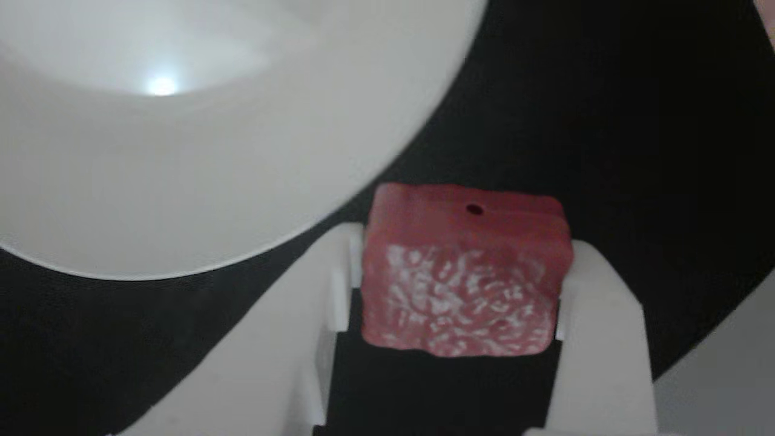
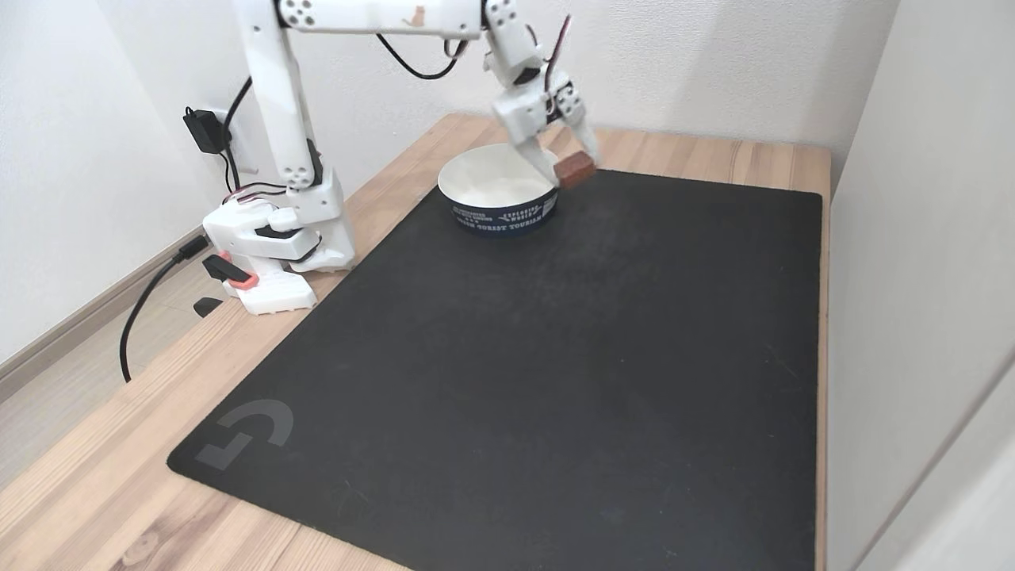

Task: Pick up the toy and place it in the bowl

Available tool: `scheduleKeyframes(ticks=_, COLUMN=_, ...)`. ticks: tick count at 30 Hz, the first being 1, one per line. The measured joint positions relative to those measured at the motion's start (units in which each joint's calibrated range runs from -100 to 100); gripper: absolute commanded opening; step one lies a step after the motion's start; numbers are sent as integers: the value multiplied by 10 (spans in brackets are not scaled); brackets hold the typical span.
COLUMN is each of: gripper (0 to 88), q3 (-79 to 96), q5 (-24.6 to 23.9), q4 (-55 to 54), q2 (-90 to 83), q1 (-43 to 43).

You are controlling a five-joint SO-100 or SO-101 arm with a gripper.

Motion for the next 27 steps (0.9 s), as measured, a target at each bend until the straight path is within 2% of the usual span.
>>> scheduleKeyframes(ticks=4, gripper=21, q3=115, q5=-1, q4=-57, q2=-82, q1=-37)
scheduleKeyframes(ticks=10, gripper=21, q3=249, q5=-25, q4=-95, q2=-197, q1=-45)
scheduleKeyframes(ticks=16, gripper=21, q3=388, q5=-25, q4=-130, q2=-281, q1=-79)
scheduleKeyframes(ticks=24, gripper=21, q3=493, q5=-25, q4=-194, q2=-346, q1=-92)
scheduleKeyframes(ticks=27, gripper=76, q3=496, q5=-25, q4=-196, q2=-351, q1=-92)
